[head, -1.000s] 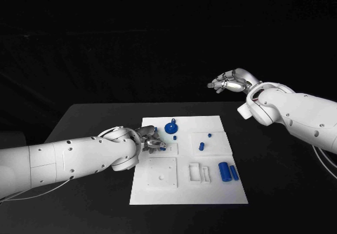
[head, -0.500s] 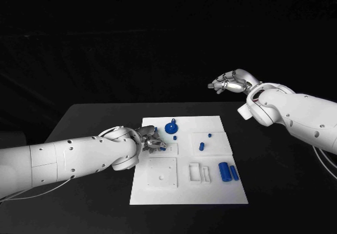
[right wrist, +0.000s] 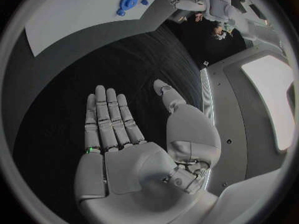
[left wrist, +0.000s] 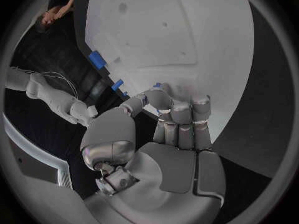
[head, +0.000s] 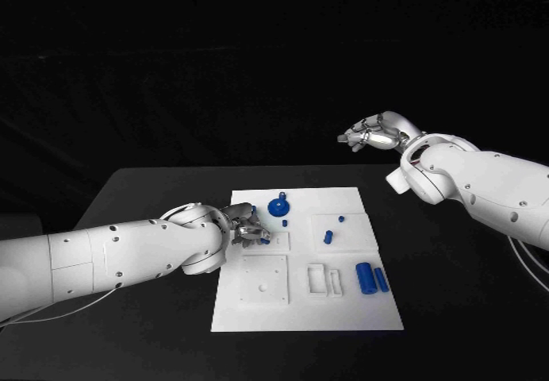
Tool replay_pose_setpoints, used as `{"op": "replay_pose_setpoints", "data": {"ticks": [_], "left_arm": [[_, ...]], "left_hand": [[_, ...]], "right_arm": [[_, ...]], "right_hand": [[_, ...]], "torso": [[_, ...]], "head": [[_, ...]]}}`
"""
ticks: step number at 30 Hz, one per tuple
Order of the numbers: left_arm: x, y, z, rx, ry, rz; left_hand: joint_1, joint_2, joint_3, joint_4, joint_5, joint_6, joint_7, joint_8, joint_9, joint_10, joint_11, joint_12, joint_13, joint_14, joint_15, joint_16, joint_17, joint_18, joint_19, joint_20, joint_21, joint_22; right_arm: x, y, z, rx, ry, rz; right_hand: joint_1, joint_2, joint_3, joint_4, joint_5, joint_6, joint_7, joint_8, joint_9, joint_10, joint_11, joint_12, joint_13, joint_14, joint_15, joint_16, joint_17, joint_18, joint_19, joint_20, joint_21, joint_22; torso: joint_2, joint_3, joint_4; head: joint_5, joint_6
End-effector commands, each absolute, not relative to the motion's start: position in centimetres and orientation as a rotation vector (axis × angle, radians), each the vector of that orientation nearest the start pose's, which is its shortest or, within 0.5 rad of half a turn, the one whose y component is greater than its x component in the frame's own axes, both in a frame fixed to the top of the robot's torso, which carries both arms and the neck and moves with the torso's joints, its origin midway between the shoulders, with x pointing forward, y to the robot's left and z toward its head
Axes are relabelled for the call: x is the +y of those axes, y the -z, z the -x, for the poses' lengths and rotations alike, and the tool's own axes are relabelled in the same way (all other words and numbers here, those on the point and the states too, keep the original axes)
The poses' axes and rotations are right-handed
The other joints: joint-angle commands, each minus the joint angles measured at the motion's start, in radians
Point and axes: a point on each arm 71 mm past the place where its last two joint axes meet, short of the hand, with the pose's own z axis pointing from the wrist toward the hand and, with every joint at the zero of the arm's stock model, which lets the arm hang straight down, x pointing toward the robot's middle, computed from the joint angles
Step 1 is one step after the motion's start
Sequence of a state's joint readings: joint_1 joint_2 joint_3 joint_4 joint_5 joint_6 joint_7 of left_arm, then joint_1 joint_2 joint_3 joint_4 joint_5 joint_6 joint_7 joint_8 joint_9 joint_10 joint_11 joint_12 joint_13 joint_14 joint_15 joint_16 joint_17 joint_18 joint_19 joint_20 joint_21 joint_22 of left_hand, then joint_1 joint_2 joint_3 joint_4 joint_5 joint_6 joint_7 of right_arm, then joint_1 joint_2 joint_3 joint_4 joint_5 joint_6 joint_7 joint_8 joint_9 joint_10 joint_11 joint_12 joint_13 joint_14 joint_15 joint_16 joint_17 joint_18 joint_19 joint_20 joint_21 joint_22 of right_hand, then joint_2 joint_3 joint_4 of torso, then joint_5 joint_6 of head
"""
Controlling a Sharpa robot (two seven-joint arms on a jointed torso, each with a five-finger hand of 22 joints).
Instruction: Assemble the parts on the task board
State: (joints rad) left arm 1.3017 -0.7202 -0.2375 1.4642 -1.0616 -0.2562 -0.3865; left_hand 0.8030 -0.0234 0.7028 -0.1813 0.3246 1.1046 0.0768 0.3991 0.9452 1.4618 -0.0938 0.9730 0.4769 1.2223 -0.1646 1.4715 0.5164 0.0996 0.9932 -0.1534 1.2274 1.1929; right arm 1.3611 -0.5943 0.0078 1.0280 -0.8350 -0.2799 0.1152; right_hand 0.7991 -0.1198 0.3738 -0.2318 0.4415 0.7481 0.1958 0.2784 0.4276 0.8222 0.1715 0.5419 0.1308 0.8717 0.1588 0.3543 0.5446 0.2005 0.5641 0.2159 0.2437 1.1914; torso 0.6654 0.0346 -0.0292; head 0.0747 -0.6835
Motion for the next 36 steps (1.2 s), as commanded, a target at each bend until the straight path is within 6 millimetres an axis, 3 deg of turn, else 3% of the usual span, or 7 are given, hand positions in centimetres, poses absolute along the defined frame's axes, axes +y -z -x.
{"op": "replay_pose_setpoints", "data": {"ticks": [1, 2, 10, 15, 29, 32, 36], "left_arm": [[17.85, 23.49, -48.59, 2.092, 0.505, 0.201], [17.83, 23.49, -48.58, 2.093, 0.505, 0.201], [17.69, 23.53, -48.61, 2.1, 0.504, 0.196], [17.78, 23.58, -48.73, 2.102, 0.497, 0.197], [17.61, 23.57, -49.11, 2.1, 0.495, 0.194], [17.48, 23.61, -49.06, 2.113, 0.495, 0.183], [17.39, 23.67, -49.01, 2.128, 0.493, 0.174]], "left_hand": [[-0.004, 0.012, -0.003, 0.009, -0.02, 0.201, -0.12, 0.007, -0.002, -0.053, -0.054, 0.008, 0.002, 0.059, -0.082, 0.007, -0.002, 0.013, -0.008, -0.123, 0.007, -0.003], [-0.005, 0.013, -0.003, 0.011, -0.034, 0.202, -0.121, 0.007, -0.003, -0.054, -0.055, 0.01, 0.003, 0.059, -0.082, 0.008, -0.003, 0.013, -0.009, -0.123, 0.009, -0.005], [-0.011, 0.022, 0.0, 0.02, -0.048, 0.203, -0.122, 0.01, -0.003, -0.056, -0.055, 0.015, 0.005, 0.059, -0.083, 0.012, -0.005, 0.014, -0.006, -0.122, 0.006, -0.011], [-0.029, 0.043, -0.002, 0.029, -0.046, 0.203, -0.122, 0.012, -0.003, -0.058, -0.056, 0.019, 0.007, 0.058, -0.082, 0.016, -0.006, 0.012, -0.004, -0.119, 0.002, -0.013], [-0.036, 0.051, 0.0, 0.024, -0.041, 0.202, -0.122, 0.014, -0.003, -0.059, -0.056, 0.022, 0.008, 0.058, -0.083, 0.018, -0.008, 0.013, -0.003, -0.119, 0.001, -0.013], [-0.055, 0.069, 0.007, 0.004, 0.016, 0.202, -0.123, 0.018, -0.002, -0.062, -0.058, 0.028, 0.009, 0.056, -0.084, 0.025, -0.011, 0.013, 0.0, -0.118, 0.001, -0.012], [-0.061, 0.074, 0.01, -0.002, 0.023, 0.202, -0.124, 0.019, -0.003, -0.063, -0.058, 0.029, 0.009, 0.056, -0.085, 0.026, -0.013, 0.013, 0.0, -0.118, 0.001, -0.012]], "right_arm": [[-22.23, 10.45, -59.6, 1.509, -0.91, -0.372], [-22.22, 10.46, -59.6, 1.509, -0.911, -0.371], [-22.19, 10.5, -59.6, 1.511, -0.911, -0.371], [-22.16, 10.53, -59.61, 1.512, -0.911, -0.372], [-22.02, 10.73, -59.61, 1.516, -0.913, -0.372], [-21.96, 10.77, -59.62, 1.519, -0.914, -0.371], [-21.99, 10.78, -59.62, 1.52, -0.913, -0.372]], "right_hand": [[-0.003, 0.004, 0.002, 0.006, 0.004, -0.007, 0.028, 0.005, -0.001, 0.006, 0.001, -0.006, -0.001, -0.005, 0.001, -0.004, -0.001, -0.01, -0.008, -0.001, -0.005, 0.001], [-0.003, 0.004, 0.002, 0.007, 0.004, -0.007, 0.028, 0.005, -0.001, 0.006, 0.001, -0.007, -0.001, -0.005, 0.001, -0.004, -0.001, -0.01, -0.008, -0.001, -0.005, 0.001], [-0.004, 0.005, 0.003, 0.009, 0.005, -0.007, 0.028, 0.005, -0.002, 0.006, 0.001, -0.007, -0.003, -0.005, 0.001, -0.005, -0.001, -0.01, -0.008, -0.001, -0.005, 0.002], [-0.004, 0.005, 0.002, 0.009, 0.005, -0.007, 0.028, 0.005, -0.002, 0.006, 0.001, -0.007, -0.003, -0.005, 0.001, -0.005, -0.002, -0.01, -0.008, -0.001, -0.006, 0.002], [-0.004, 0.004, 0.003, 0.01, 0.006, -0.007, 0.028, 0.005, -0.002, 0.007, 0.001, -0.007, -0.005, -0.005, 0.001, -0.005, -0.002, -0.009, -0.009, -0.001, -0.006, 0.002], [-0.004, 0.004, 0.003, 0.011, 0.006, -0.007, 0.028, 0.005, -0.003, 0.007, 0.001, -0.007, -0.005, -0.005, 0.001, -0.005, -0.002, -0.009, -0.009, -0.001, -0.006, 0.003], [-0.004, 0.005, 0.003, 0.011, 0.007, -0.007, 0.028, 0.005, -0.003, 0.007, 0.001, -0.007, -0.005, -0.005, 0.001, -0.005, -0.002, -0.009, -0.009, -0.001, -0.006, 0.003]], "torso": [[0.0, -0.0006, 0.0006], [0.0, -0.0006, 0.0008], [0.0, -0.0017, 0.0001], [0.0, -0.0012, -0.0001], [0.0, 0.0002, -0.0011], [0.0, -0.0003, -0.0014], [0.0, -0.0008, -0.0012]], "head": [[0.0, 0.0], [0.0, 0.0], [0.002, -0.001], [0.002, -0.001], [0.002, -0.002], [0.001, -0.001], [0.0, -0.002]]}}
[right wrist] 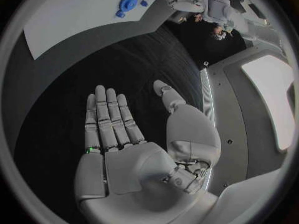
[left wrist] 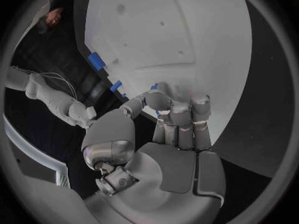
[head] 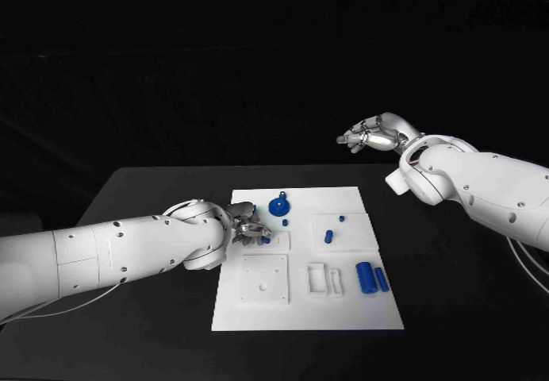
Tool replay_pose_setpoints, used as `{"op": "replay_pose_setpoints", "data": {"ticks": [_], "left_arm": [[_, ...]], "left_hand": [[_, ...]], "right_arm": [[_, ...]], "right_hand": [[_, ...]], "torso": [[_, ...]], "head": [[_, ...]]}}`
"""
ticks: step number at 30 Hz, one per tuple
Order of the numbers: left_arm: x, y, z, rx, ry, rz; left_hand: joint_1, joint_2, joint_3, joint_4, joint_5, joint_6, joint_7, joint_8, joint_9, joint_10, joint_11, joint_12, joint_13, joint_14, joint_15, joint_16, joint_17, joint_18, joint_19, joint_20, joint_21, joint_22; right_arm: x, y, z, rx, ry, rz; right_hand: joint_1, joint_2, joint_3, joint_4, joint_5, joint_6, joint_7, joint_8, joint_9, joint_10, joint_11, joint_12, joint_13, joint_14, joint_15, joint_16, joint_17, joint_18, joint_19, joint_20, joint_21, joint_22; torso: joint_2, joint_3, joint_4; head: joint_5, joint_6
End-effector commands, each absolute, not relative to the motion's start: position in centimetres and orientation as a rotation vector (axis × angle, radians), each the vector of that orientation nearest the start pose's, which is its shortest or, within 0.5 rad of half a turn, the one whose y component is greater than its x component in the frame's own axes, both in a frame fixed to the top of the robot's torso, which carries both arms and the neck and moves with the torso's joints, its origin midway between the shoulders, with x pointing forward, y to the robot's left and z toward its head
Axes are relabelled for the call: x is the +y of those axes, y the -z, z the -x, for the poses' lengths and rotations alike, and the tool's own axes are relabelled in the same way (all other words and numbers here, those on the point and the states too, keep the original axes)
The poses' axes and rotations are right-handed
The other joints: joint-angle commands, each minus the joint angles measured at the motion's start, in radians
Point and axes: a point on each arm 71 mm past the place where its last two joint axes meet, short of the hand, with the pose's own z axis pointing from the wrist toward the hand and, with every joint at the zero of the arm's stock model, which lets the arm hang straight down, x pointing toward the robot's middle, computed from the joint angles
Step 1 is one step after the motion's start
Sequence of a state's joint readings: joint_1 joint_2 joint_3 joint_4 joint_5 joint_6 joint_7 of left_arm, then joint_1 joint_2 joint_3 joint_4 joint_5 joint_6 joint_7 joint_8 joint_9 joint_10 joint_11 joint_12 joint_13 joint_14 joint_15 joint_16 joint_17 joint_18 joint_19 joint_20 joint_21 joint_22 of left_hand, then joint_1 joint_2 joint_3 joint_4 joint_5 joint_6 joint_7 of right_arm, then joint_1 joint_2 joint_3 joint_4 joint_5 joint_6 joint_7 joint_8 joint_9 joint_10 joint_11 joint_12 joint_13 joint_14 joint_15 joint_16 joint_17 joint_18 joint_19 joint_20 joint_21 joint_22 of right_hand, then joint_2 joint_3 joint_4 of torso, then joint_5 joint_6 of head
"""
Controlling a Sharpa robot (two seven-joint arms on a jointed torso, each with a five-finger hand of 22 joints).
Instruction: Assemble the parts on the task board
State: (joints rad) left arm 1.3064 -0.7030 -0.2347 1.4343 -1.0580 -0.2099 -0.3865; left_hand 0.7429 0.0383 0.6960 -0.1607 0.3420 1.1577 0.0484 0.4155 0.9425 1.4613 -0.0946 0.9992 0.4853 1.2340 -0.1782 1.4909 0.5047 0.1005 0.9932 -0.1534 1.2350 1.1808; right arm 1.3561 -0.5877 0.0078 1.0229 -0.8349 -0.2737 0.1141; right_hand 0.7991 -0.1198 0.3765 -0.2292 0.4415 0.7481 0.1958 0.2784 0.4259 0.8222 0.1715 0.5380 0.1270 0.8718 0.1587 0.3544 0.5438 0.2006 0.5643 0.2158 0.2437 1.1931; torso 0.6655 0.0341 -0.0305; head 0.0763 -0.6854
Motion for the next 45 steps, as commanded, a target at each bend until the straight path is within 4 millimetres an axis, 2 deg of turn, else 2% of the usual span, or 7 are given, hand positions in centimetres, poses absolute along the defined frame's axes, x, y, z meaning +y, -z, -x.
{"op": "replay_pose_setpoints", "data": {"ticks": [1, 18, 26, 27, 28, 41, 45], "left_arm": [[17.38, 23.68, -49.02, 2.129, 0.492, 0.173], [17.36, 23.74, -48.8, 2.15, 0.487, 0.17], [17.47, 23.65, -48.77, 2.135, 0.482, 0.176], [17.48, 23.66, -48.77, 2.136, 0.481, 0.176], [17.49, 23.68, -48.76, 2.138, 0.48, 0.175], [17.66, 23.83, -48.86, 2.159, 0.475, 0.197], [17.53, 23.92, -48.87, 2.18, 0.475, 0.197]], "left_hand": [[-0.001, 0.012, 0.017, -0.025, 0.006, 0.148, -0.095, 0.002, 0.0, -0.062, -0.057, 0.003, 0.001, 0.044, -0.071, 0.006, -0.001, 0.013, 0.0, -0.118, -0.007, 0.0], [0.004, 0.015, 0.029, -0.045, 0.017, 0.146, -0.095, 0.003, -0.001, -0.063, -0.057, 0.004, -0.001, 0.044, -0.071, 0.008, -0.005, 0.014, 0.002, -0.118, -0.007, 0.001], [0.002, 0.023, 0.036, -0.057, 0.062, 0.143, -0.095, 0.002, 0.0, -0.066, -0.058, 0.0, -0.005, 0.044, -0.071, 0.009, -0.011, 0.014, 0.006, -0.118, -0.006, 0.003], [0.002, 0.023, 0.037, -0.062, 0.089, 0.145, -0.095, 0.003, 0.002, -0.064, -0.058, 0.0, -0.006, 0.045, -0.071, 0.011, -0.013, 0.014, 0.008, -0.118, -0.005, 0.003], [0.001, 0.022, 0.037, -0.066, 0.099, 0.145, -0.096, 0.003, 0.002, -0.063, -0.059, 0.001, -0.006, 0.046, -0.071, 0.012, -0.014, 0.014, 0.009, -0.118, -0.005, 0.003], [-0.002, 0.026, 0.037, -0.078, 0.143, 0.154, -0.099, 0.007, 0.005, -0.059, -0.061, 0.011, -0.002, 0.049, -0.073, 0.023, -0.015, 0.015, 0.014, -0.118, -0.002, 0.006], [-0.005, 0.027, 0.035, -0.077, 0.144, 0.154, -0.099, 0.007, 0.005, -0.06, -0.061, 0.012, -0.001, 0.048, -0.073, 0.024, -0.015, 0.015, 0.015, -0.118, -0.002, 0.006]], "right_arm": [[-21.99, 10.78, -59.62, 1.52, -0.913, -0.372], [-22.02, 10.85, -59.62, 1.523, -0.913, -0.372], [-22.05, 10.88, -59.62, 1.525, -0.913, -0.373], [-22.06, 10.88, -59.62, 1.525, -0.913, -0.373], [-22.05, 10.9, -59.62, 1.525, -0.913, -0.373], [-22.06, 11.0, -59.6, 1.527, -0.913, -0.374], [-22.0, 11.07, -59.6, 1.528, -0.914, -0.374]], "right_hand": [[-0.004, 0.005, 0.0, 0.008, 0.007, -0.007, 0.028, 0.005, -0.001, 0.007, 0.001, -0.003, -0.002, -0.005, 0.001, -0.005, -0.001, -0.009, -0.009, -0.001, -0.006, 0.001], [-0.004, 0.004, 0.0, 0.01, 0.008, -0.008, 0.028, 0.005, -0.002, 0.007, 0.001, -0.004, -0.003, -0.006, 0.001, -0.006, -0.002, -0.009, -0.01, 0.0, -0.007, 0.002], [-0.004, 0.004, 0.0, 0.01, 0.008, -0.008, 0.028, 0.005, -0.002, 0.007, 0.001, -0.004, -0.004, -0.006, 0.001, -0.006, -0.002, -0.009, -0.01, 0.0, -0.007, 0.002], [-0.004, 0.003, 0.0, 0.01, 0.008, -0.008, 0.028, 0.005, -0.002, 0.007, 0.001, -0.004, -0.004, -0.006, 0.001, -0.006, -0.002, -0.009, -0.01, 0.0, -0.007, 0.002], [-0.004, 0.003, 0.0, 0.01, 0.008, -0.008, 0.028, 0.005, -0.002, 0.007, 0.001, -0.004, -0.004, -0.006, 0.001, -0.006, -0.002, -0.009, -0.01, 0.0, -0.007, 0.002], [-0.004, 0.003, 0.0, 0.011, 0.009, -0.008, 0.028, 0.005, -0.002, 0.007, 0.002, -0.004, -0.006, -0.006, 0.001, -0.006, -0.002, -0.009, -0.011, 0.0, -0.008, 0.003], [-0.004, 0.003, 0.0, 0.011, 0.009, -0.008, 0.028, 0.005, -0.002, 0.007, 0.002, -0.004, -0.006, -0.006, 0.001, -0.006, -0.002, -0.009, -0.011, 0.0, -0.008, 0.003]], "torso": [[0.0, -0.0001, 0.0005], [-0.001, -0.0007, 0.0015], [0.0, -0.0011, 0.0024], [0.0, -0.0014, 0.0024], [0.0, -0.0012, 0.0022], [0.0, -0.0012, 0.0014], [0.0, -0.0011, 0.0015]], "head": [[-0.002, 0.0], [-0.003, -0.004], [-0.003, -0.004], [-0.003, -0.005], [-0.002, -0.005], [-0.002, -0.006], [-0.001, -0.004]]}}
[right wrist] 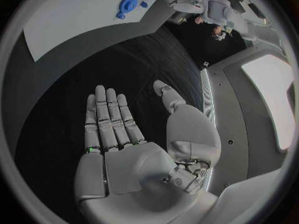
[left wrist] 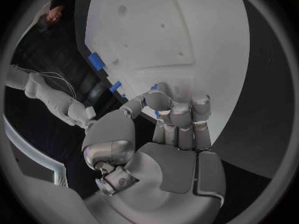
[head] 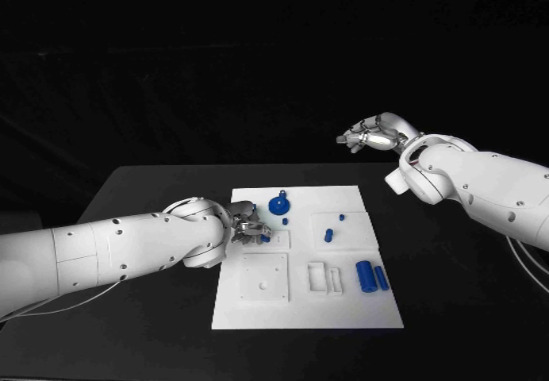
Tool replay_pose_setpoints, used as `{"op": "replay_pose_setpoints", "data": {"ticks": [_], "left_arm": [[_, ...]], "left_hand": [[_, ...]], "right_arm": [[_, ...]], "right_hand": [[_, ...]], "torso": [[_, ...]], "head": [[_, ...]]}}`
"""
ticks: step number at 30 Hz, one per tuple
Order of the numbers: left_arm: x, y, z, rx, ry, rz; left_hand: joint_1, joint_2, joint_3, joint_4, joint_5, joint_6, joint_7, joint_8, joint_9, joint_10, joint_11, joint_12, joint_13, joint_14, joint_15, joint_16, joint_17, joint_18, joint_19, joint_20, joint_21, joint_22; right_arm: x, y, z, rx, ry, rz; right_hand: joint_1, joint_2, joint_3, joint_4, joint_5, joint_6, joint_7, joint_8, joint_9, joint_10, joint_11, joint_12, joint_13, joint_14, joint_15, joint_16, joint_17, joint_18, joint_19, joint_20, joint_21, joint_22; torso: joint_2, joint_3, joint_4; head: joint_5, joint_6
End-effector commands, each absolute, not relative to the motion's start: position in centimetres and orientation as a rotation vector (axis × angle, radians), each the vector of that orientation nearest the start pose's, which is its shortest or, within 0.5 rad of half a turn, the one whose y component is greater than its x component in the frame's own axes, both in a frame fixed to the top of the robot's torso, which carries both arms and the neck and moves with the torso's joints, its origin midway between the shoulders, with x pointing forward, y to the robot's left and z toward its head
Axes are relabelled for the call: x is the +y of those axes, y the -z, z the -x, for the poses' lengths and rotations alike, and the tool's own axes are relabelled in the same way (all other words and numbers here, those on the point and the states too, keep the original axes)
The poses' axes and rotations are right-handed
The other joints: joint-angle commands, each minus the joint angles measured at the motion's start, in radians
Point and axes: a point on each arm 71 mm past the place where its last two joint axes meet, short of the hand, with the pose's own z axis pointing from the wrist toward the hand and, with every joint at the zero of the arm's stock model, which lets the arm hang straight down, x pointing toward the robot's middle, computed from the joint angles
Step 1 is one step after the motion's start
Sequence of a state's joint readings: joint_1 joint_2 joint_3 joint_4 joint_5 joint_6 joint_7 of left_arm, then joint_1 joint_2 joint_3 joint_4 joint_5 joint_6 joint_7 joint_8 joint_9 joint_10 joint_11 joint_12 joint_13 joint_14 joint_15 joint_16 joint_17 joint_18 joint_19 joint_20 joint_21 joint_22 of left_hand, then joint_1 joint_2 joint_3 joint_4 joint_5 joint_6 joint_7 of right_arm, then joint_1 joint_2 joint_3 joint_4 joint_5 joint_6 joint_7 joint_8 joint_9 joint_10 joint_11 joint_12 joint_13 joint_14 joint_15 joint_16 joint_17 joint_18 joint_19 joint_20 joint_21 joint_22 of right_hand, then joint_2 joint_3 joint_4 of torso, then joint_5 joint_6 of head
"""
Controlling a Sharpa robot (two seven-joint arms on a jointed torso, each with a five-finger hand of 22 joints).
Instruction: Assemble the parts on the task board
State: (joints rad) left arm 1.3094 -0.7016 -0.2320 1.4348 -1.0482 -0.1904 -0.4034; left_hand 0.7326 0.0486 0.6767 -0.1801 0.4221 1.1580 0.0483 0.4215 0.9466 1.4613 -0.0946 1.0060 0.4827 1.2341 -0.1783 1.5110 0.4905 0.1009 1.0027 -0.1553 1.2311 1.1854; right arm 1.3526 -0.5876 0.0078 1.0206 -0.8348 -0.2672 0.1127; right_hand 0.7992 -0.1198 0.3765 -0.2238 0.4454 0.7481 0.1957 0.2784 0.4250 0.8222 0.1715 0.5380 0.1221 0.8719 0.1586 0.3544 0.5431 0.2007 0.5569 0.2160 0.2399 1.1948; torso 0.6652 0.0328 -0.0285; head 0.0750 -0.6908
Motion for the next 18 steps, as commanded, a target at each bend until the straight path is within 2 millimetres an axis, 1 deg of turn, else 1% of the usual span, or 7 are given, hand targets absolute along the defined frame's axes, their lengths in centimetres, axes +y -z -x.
{"op": "replay_pose_setpoints", "data": {"ticks": [1, 6, 7, 8, 12, 16, 18], "left_arm": [[17.49, 23.91, -48.88, 2.183, 0.474, 0.194], [17.16, 23.81, -48.91, 2.185, 0.46, 0.145], [17.11, 23.78, -48.91, 2.182, 0.459, 0.14], [17.04, 23.76, -48.89, 2.18, 0.457, 0.132], [16.93, 23.76, -48.88, 2.183, 0.458, 0.125], [16.91, 23.74, -48.88, 2.182, 0.46, 0.125], [16.89, 23.72, -48.88, 2.178, 0.461, 0.127]], "left_hand": [[0.005, 0.017, 0.055, -0.058, 0.064, 0.154, -0.099, 0.001, 0.001, -0.06, -0.061, 0.005, 0.001, 0.048, -0.073, 0.004, -0.001, 0.014, 0.005, -0.116, 0.002, 0.001], [0.005, 0.017, 0.054, -0.057, 0.064, 0.154, -0.099, 0.001, 0.001, -0.06, -0.061, 0.005, 0.001, 0.048, -0.073, 0.004, -0.001, 0.014, 0.005, -0.116, 0.002, 0.001], [-0.001, 0.017, 0.051, -0.053, 0.044, 0.153, -0.099, 0.001, 0.001, -0.061, -0.061, 0.007, 0.002, 0.047, -0.073, 0.004, -0.003, 0.014, 0.005, -0.116, 0.001, 0.001], [-0.001, 0.017, 0.051, -0.053, 0.043, 0.153, -0.099, 0.001, 0.001, -0.061, -0.061, 0.007, 0.002, 0.047, -0.073, 0.004, -0.003, 0.014, 0.005, -0.116, 0.001, 0.001], [0.011, -0.018, 0.043, -0.046, -0.019, 0.157, -0.099, 0.004, 0.001, -0.06, -0.061, 0.014, 0.005, 0.048, -0.072, 0.008, -0.006, 0.016, 0.006, -0.117, -0.001, 0.0], [0.012, -0.028, 0.037, -0.03, -0.067, 0.158, -0.099, 0.006, 0.0, -0.061, -0.061, 0.017, 0.005, 0.047, -0.072, 0.011, -0.008, 0.017, 0.006, -0.116, -0.003, 0.0], [0.013, -0.029, 0.037, -0.03, -0.069, 0.158, -0.099, 0.006, 0.0, -0.061, -0.061, 0.017, 0.005, 0.047, -0.072, 0.011, -0.009, 0.017, 0.006, -0.116, -0.003, 0.0]], "right_arm": [[-21.98, 11.07, -59.6, 1.529, -0.914, -0.373], [-21.98, 11.14, -59.6, 1.533, -0.914, -0.374], [-21.96, 11.15, -59.6, 1.533, -0.914, -0.373], [-21.95, 11.17, -59.61, 1.533, -0.914, -0.374], [-21.87, 11.17, -59.61, 1.534, -0.916, -0.373], [-21.84, 11.18, -59.6, 1.535, -0.916, -0.372], [-21.87, 11.18, -59.61, 1.534, -0.916, -0.373]], "right_hand": [[-0.004, 0.003, 0.0, 0.006, 0.005, -0.008, 0.028, 0.005, -0.002, 0.007, 0.002, -0.004, -0.001, -0.006, 0.001, -0.006, -0.001, -0.009, -0.003, 0.0, -0.004, 0.001], [-0.004, 0.003, 0.0, 0.006, 0.005, -0.008, 0.028, 0.005, -0.002, 0.007, 0.002, -0.004, -0.001, -0.006, 0.001, -0.006, -0.001, -0.009, -0.003, 0.0, -0.004, 0.001], [-0.004, 0.003, 0.0, 0.006, 0.005, -0.009, 0.028, 0.005, -0.002, 0.007, 0.002, -0.004, -0.001, -0.006, 0.001, -0.006, -0.001, -0.009, -0.003, 0.0, -0.004, 0.001], [-0.004, 0.003, 0.0, 0.006, 0.005, -0.009, 0.028, 0.005, -0.002, 0.007, 0.002, -0.004, -0.001, -0.006, 0.001, -0.006, -0.001, -0.009, -0.003, 0.0, -0.004, 0.001], [-0.003, 0.004, 0.001, 0.006, 0.006, -0.009, 0.028, 0.005, -0.002, 0.007, 0.002, -0.004, -0.002, -0.006, 0.001, -0.006, -0.002, -0.008, -0.004, 0.0, -0.004, 0.001], [-0.003, 0.004, 0.001, 0.006, 0.007, -0.009, 0.028, 0.005, -0.002, 0.007, 0.002, -0.004, -0.002, -0.006, 0.001, -0.007, -0.002, -0.008, -0.004, 0.0, -0.005, 0.002], [-0.002, 0.004, 0.001, 0.006, 0.008, -0.009, 0.028, 0.005, -0.002, 0.007, 0.002, -0.004, -0.003, -0.006, 0.002, -0.007, -0.002, -0.008, -0.004, 0.0, -0.005, 0.002]], "torso": [[0.0, 0.0008, -0.0007], [0.0, 0.0012, -0.0015], [0.0, 0.0009, -0.0009], [0.0, 0.001, -0.001], [0.0, 0.0012, -0.0013], [-0.001, 0.001, -0.0008], [-0.001, 0.001, -0.0007]], "head": [[0.001, 0.001], [0.0, -0.001], [0.0, -0.001], [0.0, -0.002], [-0.002, -0.002], [-0.003, -0.001], [-0.003, -0.002]]}}
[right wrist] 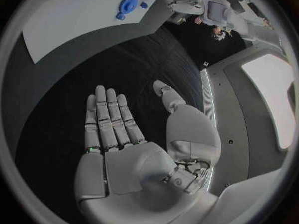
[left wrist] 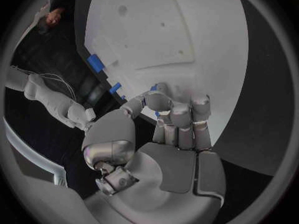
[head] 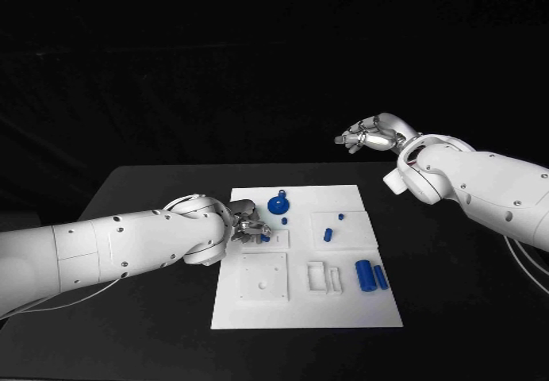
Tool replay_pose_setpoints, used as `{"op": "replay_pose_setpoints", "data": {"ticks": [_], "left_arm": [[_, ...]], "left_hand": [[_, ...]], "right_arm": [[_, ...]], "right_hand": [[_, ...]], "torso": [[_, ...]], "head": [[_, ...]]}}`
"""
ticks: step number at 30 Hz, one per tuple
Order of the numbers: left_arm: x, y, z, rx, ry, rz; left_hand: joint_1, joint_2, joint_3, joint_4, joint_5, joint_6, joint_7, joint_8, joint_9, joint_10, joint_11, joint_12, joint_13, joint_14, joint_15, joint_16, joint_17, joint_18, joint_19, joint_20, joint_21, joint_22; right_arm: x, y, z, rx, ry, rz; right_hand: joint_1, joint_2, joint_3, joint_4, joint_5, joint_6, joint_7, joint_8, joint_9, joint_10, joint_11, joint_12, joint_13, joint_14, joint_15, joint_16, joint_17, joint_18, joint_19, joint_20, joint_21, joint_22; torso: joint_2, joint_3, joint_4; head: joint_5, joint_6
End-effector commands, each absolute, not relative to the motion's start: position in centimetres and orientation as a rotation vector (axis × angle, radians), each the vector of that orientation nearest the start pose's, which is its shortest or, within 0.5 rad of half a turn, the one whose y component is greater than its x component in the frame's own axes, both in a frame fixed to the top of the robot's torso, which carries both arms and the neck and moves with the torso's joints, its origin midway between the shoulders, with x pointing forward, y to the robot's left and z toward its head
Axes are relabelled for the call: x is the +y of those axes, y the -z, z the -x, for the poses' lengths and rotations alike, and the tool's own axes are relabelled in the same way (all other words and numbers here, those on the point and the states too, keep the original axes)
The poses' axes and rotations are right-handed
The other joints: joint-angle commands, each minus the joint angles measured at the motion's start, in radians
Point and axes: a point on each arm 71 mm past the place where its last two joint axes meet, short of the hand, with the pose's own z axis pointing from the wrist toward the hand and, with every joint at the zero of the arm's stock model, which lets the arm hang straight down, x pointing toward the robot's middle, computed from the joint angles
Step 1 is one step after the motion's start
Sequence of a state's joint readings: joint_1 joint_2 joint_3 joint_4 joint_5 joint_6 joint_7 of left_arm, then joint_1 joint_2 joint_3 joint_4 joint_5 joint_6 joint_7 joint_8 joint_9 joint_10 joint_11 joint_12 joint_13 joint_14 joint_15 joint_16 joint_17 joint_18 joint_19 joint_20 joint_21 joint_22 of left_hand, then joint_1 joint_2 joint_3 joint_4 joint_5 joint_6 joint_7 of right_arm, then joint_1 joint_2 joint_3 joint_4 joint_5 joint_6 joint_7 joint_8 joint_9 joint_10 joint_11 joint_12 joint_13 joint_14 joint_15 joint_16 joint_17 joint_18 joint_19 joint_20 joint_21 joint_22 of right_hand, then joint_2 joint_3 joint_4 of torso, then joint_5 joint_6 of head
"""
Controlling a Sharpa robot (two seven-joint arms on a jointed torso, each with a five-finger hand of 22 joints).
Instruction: Assemble the parts on the task board
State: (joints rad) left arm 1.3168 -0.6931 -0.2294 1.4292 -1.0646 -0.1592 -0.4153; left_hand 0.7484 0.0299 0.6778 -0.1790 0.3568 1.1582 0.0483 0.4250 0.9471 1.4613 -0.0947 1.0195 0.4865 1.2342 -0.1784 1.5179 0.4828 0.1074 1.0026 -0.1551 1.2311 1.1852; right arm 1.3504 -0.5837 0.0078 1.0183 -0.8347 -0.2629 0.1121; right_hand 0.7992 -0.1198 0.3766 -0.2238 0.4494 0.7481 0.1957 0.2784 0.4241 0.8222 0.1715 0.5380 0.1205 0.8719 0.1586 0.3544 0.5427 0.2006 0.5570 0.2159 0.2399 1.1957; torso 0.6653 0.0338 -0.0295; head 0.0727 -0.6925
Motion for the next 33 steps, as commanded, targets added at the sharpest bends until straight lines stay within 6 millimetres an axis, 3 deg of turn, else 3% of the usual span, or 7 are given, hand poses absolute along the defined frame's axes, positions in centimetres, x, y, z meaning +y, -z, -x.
{"op": "replay_pose_setpoints", "data": {"ticks": [1, 4, 6, 7, 13, 19, 33], "left_arm": [[16.88, 23.71, -48.89, 2.177, 0.462, 0.128], [16.91, 23.69, -48.92, 2.173, 0.461, 0.133], [16.93, 23.66, -48.94, 2.167, 0.462, 0.137], [16.92, 23.64, -48.95, 2.165, 0.463, 0.139], [17.01, 23.56, -49.04, 2.149, 0.463, 0.151], [17.04, 23.55, -49.05, 2.148, 0.464, 0.153], [17.39, 23.51, -49.31, 2.134, 0.457, 0.171]], "left_hand": [[-0.003, -0.011, 0.036, -0.031, -0.004, 0.157, -0.099, 0.003, 0.0, -0.061, -0.061, 0.004, 0.001, 0.047, -0.072, 0.004, -0.001, 0.01, 0.006, -0.116, -0.003, 0.0], [-0.003, -0.013, 0.035, -0.03, -0.008, 0.157, -0.099, 0.002, 0.0, -0.062, -0.061, 0.004, 0.001, 0.046, -0.072, 0.004, -0.002, 0.01, 0.006, -0.116, -0.003, 0.0], [-0.004, -0.021, 0.033, -0.019, -0.032, 0.155, -0.099, 0.002, -0.001, -0.063, -0.06, 0.003, 0.0, 0.045, -0.072, 0.003, -0.004, 0.01, 0.005, -0.116, -0.004, 0.0], [-0.004, -0.029, 0.03, -0.01, -0.084, 0.154, -0.099, 0.003, -0.001, -0.063, -0.06, 0.003, -0.001, 0.045, -0.072, 0.003, -0.006, 0.011, 0.005, -0.116, -0.005, 0.0], [-0.012, -0.074, 0.021, 0.039, -0.222, 0.15, -0.099, 0.005, -0.004, -0.064, -0.06, 0.003, -0.005, 0.043, -0.073, 0.004, -0.014, 0.012, 0.003, -0.116, -0.009, 0.001], [-0.028, -0.113, 0.016, 0.08, -0.277, 0.148, -0.099, 0.006, -0.005, -0.064, -0.06, 0.003, -0.008, 0.042, -0.074, 0.005, -0.019, 0.014, 0.002, -0.117, -0.011, 0.002], [-0.037, -0.137, 0.014, 0.106, -0.295, 0.146, -0.098, 0.007, -0.005, -0.064, -0.06, 0.002, -0.01, 0.041, -0.074, 0.005, -0.023, 0.015, 0.001, -0.117, -0.012, 0.004]], "right_arm": [[-21.87, 11.18, -59.61, 1.534, -0.915, -0.373], [-21.85, 11.2, -59.6, 1.537, -0.916, -0.373], [-21.85, 11.22, -59.6, 1.538, -0.916, -0.373], [-21.85, 11.22, -59.6, 1.538, -0.916, -0.373], [-21.83, 11.25, -59.6, 1.539, -0.916, -0.373], [-21.84, 11.28, -59.61, 1.539, -0.916, -0.373], [-21.88, 11.39, -59.59, 1.541, -0.915, -0.375]], "right_hand": [[-0.002, 0.004, 0.001, 0.006, 0.004, -0.009, 0.028, 0.005, -0.001, 0.007, 0.002, -0.004, -0.001, -0.006, 0.002, -0.007, -0.001, -0.008, -0.004, 0.0, -0.005, 0.001], [-0.002, 0.004, 0.001, 0.006, 0.004, -0.009, 0.028, 0.005, -0.001, 0.007, 0.002, -0.004, -0.001, -0.006, 0.002, -0.007, -0.001, -0.008, -0.004, 0.0, -0.005, 0.001], [-0.002, 0.004, 0.001, 0.007, 0.005, -0.009, 0.028, 0.005, -0.001, 0.007, 0.002, -0.004, -0.002, -0.006, 0.002, -0.007, -0.001, -0.008, -0.004, 0.0, -0.005, 0.001], [-0.002, 0.004, 0.001, 0.007, 0.005, -0.009, 0.028, 0.005, -0.001, 0.007, 0.002, -0.004, -0.002, -0.007, 0.002, -0.007, -0.001, -0.008, -0.004, 0.0, -0.005, 0.001], [-0.002, 0.003, 0.001, 0.007, 0.006, -0.009, 0.028, 0.005, -0.002, 0.007, 0.002, -0.004, -0.002, -0.007, 0.002, -0.007, -0.002, -0.008, -0.004, 0.0, -0.005, 0.001], [-0.002, 0.003, 0.001, 0.007, 0.007, -0.009, 0.029, 0.005, -0.002, 0.007, 0.002, -0.004, -0.003, -0.007, 0.002, -0.007, -0.002, -0.008, -0.005, 0.001, -0.005, 0.002], [-0.003, 0.003, 0.0, 0.008, 0.008, -0.01, 0.029, 0.005, -0.002, 0.007, 0.002, -0.004, -0.004, -0.008, 0.002, -0.008, -0.002, -0.008, -0.005, 0.001, -0.006, 0.002]], "torso": [[0.0, -0.0001, 0.001], [0.0, -0.0004, 0.0013], [-0.001, -0.0007, 0.0011], [0.0, -0.0009, 0.0009], [0.0, -0.0005, 0.0014], [0.0, -0.0005, 0.0011], [0.0, -0.0002, 0.0007]], "head": [[-0.002, 0.0], [-0.002, 0.002], [-0.002, 0.001], [-0.002, 0.001], [-0.003, 0.002], [-0.003, 0.001], [-0.003, 0.001]]}}
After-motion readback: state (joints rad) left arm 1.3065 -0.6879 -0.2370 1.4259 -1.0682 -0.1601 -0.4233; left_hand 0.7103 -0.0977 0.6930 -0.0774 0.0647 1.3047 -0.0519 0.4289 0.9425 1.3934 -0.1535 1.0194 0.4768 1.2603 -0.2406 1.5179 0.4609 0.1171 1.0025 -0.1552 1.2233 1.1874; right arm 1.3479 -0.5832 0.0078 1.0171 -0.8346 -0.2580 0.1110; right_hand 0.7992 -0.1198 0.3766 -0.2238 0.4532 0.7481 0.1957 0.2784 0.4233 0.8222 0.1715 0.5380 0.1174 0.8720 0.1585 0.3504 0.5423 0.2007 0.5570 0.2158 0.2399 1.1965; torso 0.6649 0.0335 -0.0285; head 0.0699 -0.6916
